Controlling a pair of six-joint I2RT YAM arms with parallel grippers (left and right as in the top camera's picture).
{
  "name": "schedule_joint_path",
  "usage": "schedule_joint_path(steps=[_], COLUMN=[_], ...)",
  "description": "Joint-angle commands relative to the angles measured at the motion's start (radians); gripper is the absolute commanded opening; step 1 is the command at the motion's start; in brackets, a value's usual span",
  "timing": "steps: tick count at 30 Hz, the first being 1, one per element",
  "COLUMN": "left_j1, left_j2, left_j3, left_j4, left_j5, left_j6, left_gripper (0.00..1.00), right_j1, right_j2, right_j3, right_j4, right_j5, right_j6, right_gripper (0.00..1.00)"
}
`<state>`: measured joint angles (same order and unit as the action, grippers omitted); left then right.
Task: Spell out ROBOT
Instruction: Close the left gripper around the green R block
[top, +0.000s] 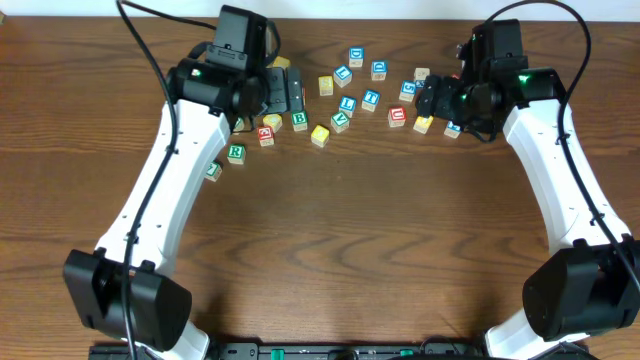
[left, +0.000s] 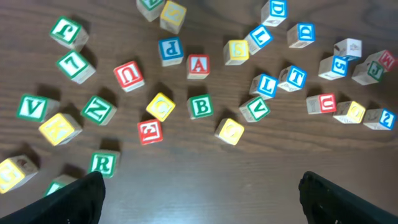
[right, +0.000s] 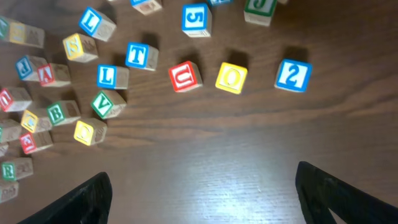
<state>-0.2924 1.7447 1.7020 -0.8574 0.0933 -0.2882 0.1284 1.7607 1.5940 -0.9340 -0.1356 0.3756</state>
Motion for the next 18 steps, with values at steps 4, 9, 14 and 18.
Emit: schedule_joint_path(steps=[4, 9, 14, 18], left_j1=[0.002, 0.009, 0.05, 0.092], left_j2=[0.044, 0.086, 0.136, 0.186], left_j3=[0.023, 0.016, -0.023, -0.06], left_j4=[0.029, -0.102, -0.155, -0.143], left_j5=[-0.058, -0.174, -0.184, -0.183], left_j6=[-0.103, -0.115, -0.113, -0.086], left_gripper=[0.89, 0.84, 0.8, 0.77], right_j1=[0.002, 0.002, 0.003, 0.003], right_j2=[0.005, 0.005, 0.005, 0.005], right_j3=[0.001, 0.001, 0.001, 0.001], right_j4=[-0.007, -0.001, 0.014, 0.029], right_j5=[0.033, 0.033, 0.033, 0.033], right_j6=[-0.018, -0.018, -0.018, -0.018], right_gripper=[0.91, 0.91, 0.92, 0.93])
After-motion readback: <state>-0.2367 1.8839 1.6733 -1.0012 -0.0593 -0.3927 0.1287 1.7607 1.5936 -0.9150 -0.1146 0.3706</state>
